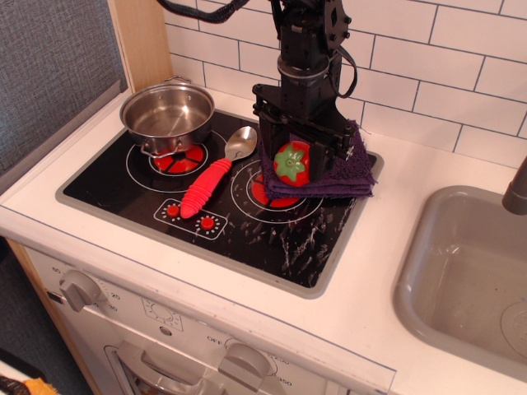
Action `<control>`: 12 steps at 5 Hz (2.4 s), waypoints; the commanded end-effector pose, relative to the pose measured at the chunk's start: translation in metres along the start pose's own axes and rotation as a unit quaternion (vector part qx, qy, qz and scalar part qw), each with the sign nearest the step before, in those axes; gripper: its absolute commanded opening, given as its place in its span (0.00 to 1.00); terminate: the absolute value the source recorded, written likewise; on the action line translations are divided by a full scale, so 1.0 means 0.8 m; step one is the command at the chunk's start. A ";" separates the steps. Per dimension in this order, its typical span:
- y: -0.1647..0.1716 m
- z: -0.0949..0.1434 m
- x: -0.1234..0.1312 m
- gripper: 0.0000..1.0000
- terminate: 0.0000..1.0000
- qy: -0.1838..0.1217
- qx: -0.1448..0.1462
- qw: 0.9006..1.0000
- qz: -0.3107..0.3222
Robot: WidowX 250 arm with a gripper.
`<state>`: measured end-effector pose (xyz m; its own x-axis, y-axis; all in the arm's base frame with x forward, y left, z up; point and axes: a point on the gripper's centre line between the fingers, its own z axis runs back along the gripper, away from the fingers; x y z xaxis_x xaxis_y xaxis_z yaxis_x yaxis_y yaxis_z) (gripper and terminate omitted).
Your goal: Put the strawberry underneath the silver pan on the left stove burner.
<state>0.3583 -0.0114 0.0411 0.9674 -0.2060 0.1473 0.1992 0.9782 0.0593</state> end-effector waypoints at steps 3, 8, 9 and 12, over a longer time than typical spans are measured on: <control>0.116 0.072 -0.070 0.00 0.00 -0.017 0.070 0.994 0.084; 0.187 0.013 -0.142 0.00 0.00 0.056 0.085 0.975 0.197; 0.184 0.011 -0.145 1.00 0.00 0.059 0.084 0.974 0.201; 0.160 0.053 -0.135 1.00 0.00 -0.012 0.021 0.996 0.086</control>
<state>0.2745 0.1286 0.0510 0.9922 -0.0384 0.1185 0.0348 0.9989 0.0321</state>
